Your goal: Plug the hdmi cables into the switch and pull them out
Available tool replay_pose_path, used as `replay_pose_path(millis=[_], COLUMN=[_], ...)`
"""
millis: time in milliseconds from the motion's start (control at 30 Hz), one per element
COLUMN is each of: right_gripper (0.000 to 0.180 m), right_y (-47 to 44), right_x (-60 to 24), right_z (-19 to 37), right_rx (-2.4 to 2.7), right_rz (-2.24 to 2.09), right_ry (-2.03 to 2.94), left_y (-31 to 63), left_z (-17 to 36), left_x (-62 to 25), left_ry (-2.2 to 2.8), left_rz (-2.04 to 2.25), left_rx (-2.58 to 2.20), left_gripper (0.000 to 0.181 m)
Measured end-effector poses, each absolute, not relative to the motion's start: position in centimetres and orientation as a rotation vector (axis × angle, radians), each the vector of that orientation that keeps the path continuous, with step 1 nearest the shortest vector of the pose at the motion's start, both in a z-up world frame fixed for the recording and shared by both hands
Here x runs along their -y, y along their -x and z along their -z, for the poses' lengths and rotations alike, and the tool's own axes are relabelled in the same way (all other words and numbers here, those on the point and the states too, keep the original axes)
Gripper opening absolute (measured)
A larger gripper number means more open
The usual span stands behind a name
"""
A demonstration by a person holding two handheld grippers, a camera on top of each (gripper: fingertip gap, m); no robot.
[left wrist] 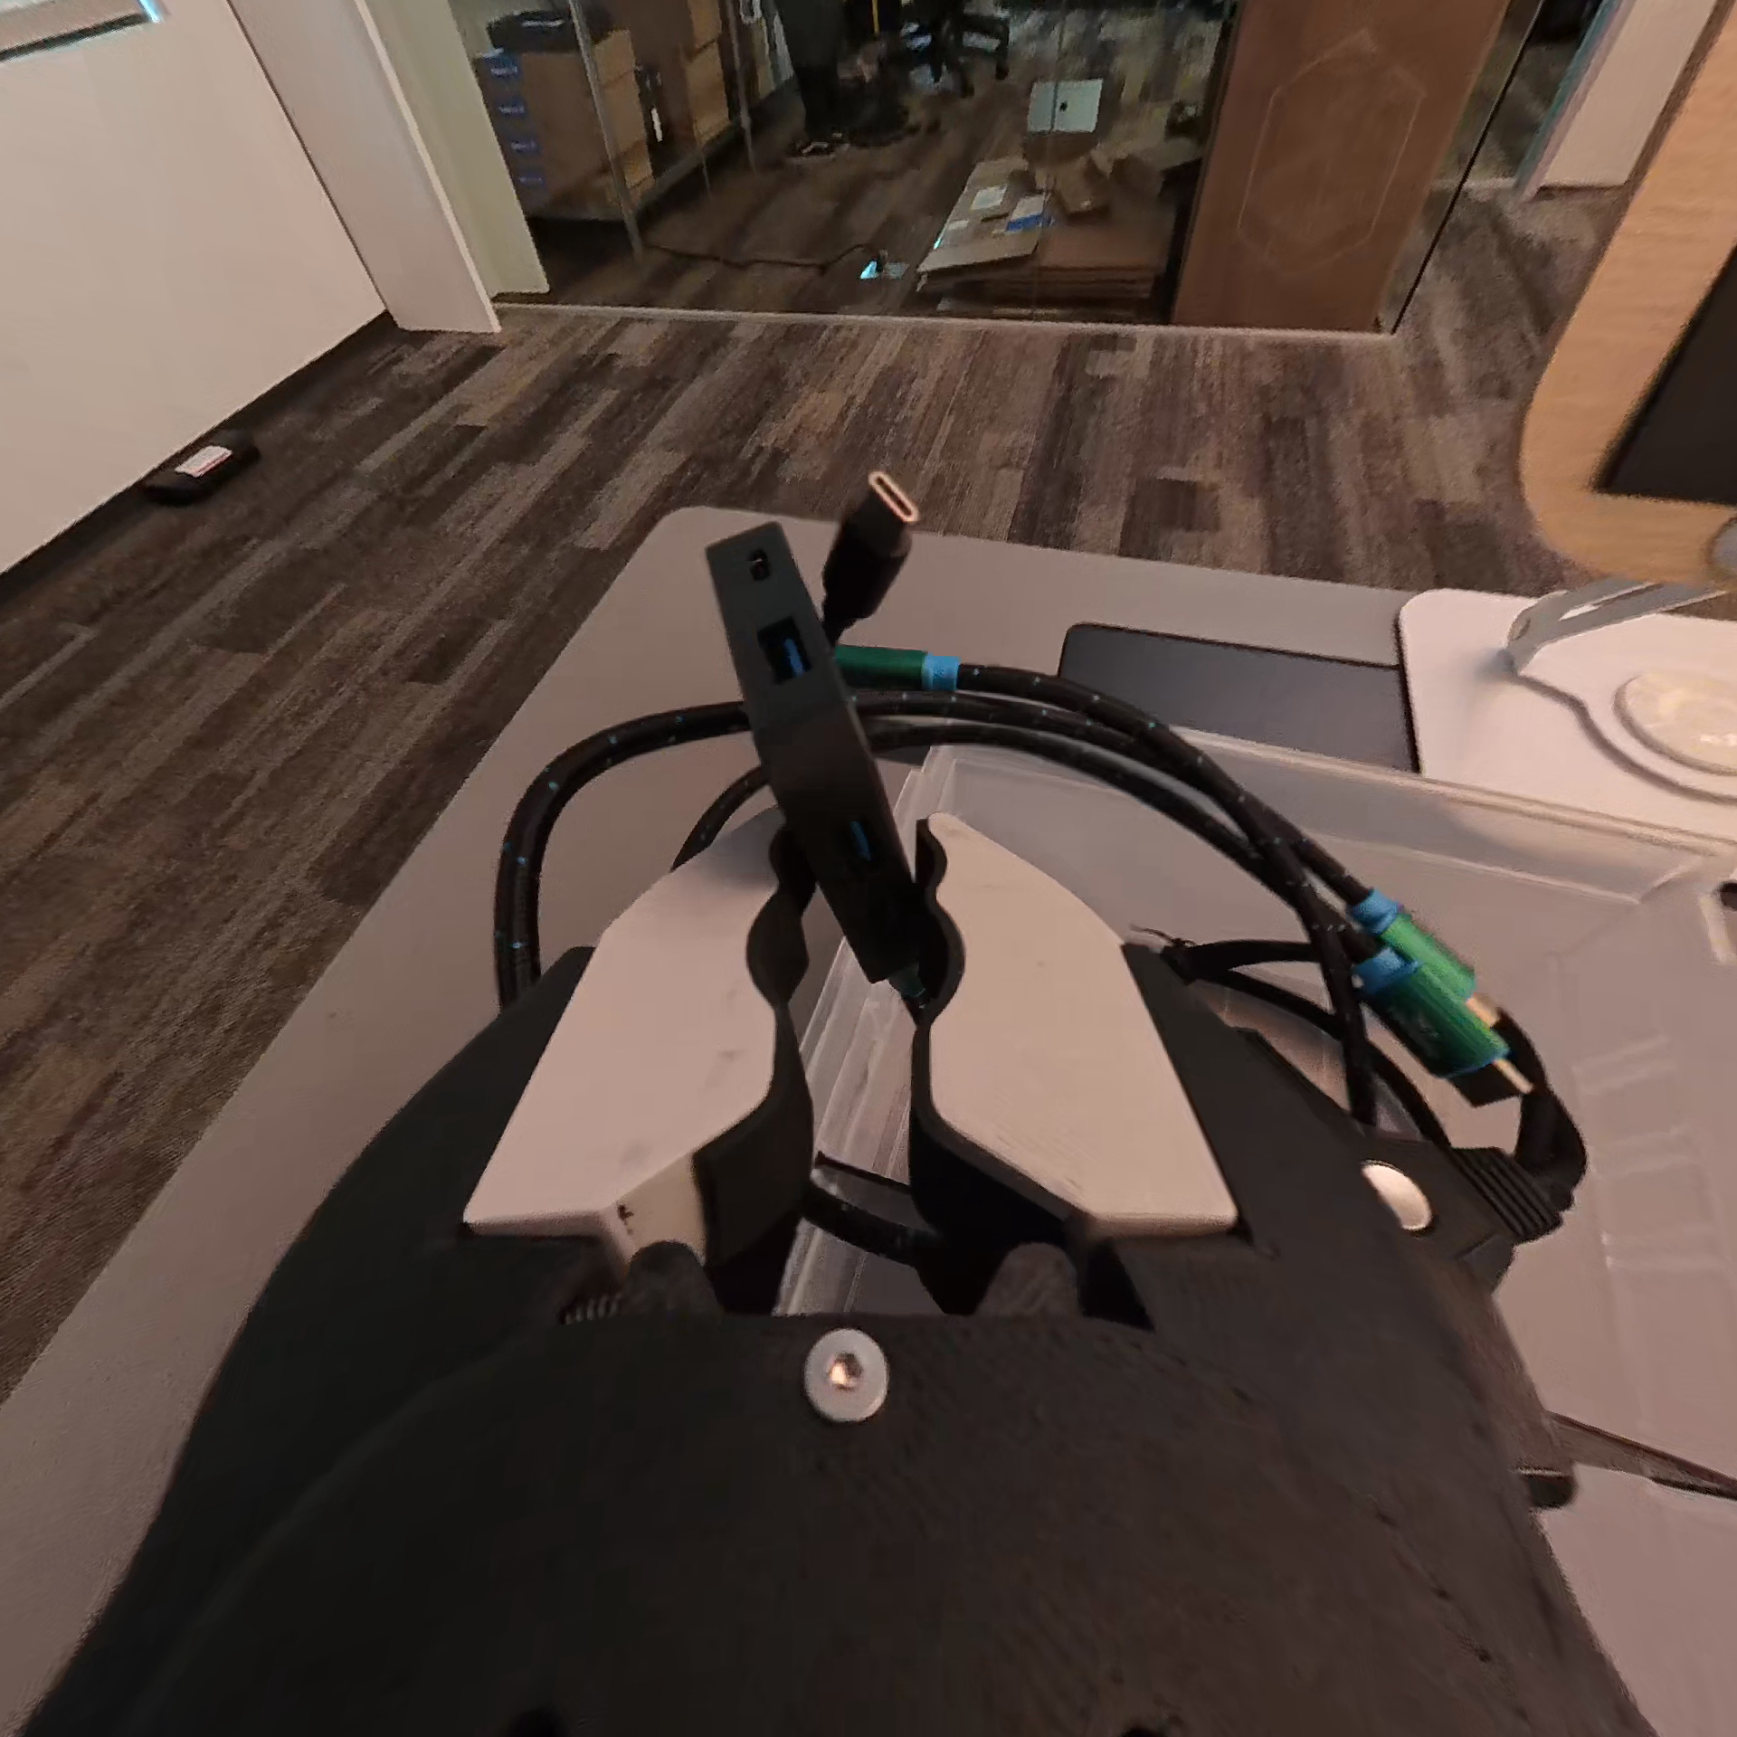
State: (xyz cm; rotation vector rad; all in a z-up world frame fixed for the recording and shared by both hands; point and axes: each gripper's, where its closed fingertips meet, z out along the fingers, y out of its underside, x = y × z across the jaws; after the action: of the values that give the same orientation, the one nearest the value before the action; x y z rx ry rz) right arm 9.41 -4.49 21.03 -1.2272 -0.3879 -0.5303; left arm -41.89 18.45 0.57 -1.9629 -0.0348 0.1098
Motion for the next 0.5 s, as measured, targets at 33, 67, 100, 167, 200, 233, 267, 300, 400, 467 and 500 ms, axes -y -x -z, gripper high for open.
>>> replay_pose_path(millis=[33, 67, 100, 167, 200, 233, 267, 300, 400, 467, 500], right_gripper=[0.064, 0.064, 0.064, 0.064, 0.065, 0.065, 0.065, 0.065, 0.065, 0.065, 0.065], right_y=[-9.2, -8.9, -8.7, -8.2, -8.1, -8.1, -8.0, -7.9, -7.5, -7.3, -7.3], right_x=[4.4, 4.3, 4.2, 3.8, 3.7, 3.5, 3.4, 3.3, 3.0, 2.7, 2.6], right_z=[-20.9, -20.8, -20.6, -20.2, -20.1, -20.0, -19.8, -19.6, -19.3, -19.0, -18.9], right_rx=[0.400, 0.411, 0.419, 0.444, 0.451, 0.455, 0.462, 0.472, 0.490, 0.501, 0.508], right_rz=[0.545, 0.556, 0.564, 0.573, 0.582, 0.595, 0.606, 0.612, 0.617, 0.618, 0.620], right_ry=[1.227, 1.229, 1.233, 1.244, 1.248, 1.251, 1.255, 1.260, 1.269, 1.274, 1.277], left_y=[41.8, 41.8, 41.7, 41.5, 41.4, 41.1, 40.8, 40.6, 39.5, 38.8, 38.4], left_z=[-1.1, -1.7, -2.3, -3.6, -4.3, -4.9, -5.6, -6.2, -8.1, -9.2, -9.8], left_x=[-18.3, -18.0, -17.8, -17.4, -17.1, -17.0, -16.8, -16.6, -16.0, -15.6, -15.3], left_ry=[1.942, 1.922, 1.903, 1.855, 1.829, 1.799, 1.767, 1.739, 1.633, 1.581, 1.554], left_rz=[-0.091, -0.079, -0.069, -0.036, -0.018, 0.000, 0.015, 0.022, 0.025, 0.032, 0.033], left_rx=[0.036, 0.034, 0.031, 0.020, 0.019, 0.005, -0.013, -0.025, -0.105, -0.136, -0.155], left_gripper=[0.018, 0.017, 0.017, 0.016, 0.016, 0.015, 0.015, 0.015, 0.013, 0.013, 0.014])
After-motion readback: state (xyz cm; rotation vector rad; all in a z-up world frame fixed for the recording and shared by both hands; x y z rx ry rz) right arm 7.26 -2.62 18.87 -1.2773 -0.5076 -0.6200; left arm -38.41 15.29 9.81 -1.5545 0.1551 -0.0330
